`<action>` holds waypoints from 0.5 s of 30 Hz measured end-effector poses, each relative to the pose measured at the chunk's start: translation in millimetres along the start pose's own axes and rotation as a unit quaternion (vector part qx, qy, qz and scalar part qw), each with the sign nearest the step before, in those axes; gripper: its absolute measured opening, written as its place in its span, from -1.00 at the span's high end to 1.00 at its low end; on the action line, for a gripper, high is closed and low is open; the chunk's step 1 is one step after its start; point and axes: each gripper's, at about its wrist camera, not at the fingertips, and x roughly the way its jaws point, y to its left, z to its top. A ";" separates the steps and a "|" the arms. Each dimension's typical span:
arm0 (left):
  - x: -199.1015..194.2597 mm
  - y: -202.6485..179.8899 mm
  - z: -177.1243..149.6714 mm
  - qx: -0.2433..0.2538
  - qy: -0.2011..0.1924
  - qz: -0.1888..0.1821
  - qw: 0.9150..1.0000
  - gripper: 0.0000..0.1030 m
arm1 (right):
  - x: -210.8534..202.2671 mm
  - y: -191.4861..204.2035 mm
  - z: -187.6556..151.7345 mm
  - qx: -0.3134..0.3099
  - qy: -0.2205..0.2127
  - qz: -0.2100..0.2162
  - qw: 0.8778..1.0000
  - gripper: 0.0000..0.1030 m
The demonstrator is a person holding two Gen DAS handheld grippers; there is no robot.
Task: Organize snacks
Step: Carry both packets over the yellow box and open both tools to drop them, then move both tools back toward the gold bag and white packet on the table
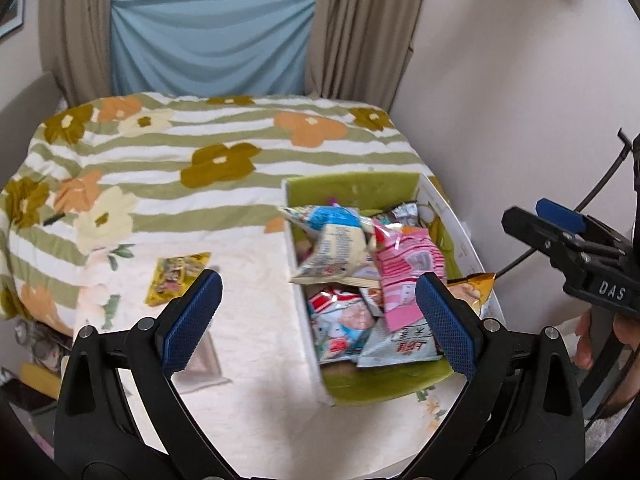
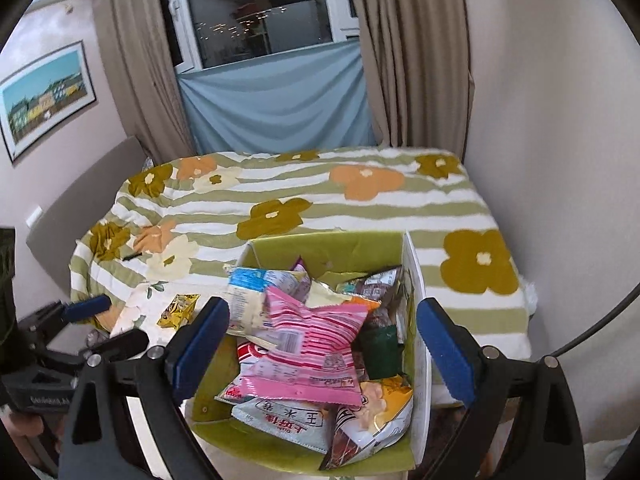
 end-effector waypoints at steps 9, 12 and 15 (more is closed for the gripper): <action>-30.5 88.8 -3.7 0.001 -0.013 0.001 1.000 -0.88 | -6.8 79.0 -2.6 -0.025 -0.015 0.006 1.000 -0.81; -39.4 121.0 -3.2 0.018 -0.012 0.008 1.000 -0.88 | 0.0 110.5 -3.8 -0.022 -0.013 0.009 1.000 -0.81; -41.9 155.4 -0.4 0.023 0.001 0.002 1.000 -0.88 | 8.9 140.2 -5.8 -0.017 -0.007 0.009 1.000 -0.81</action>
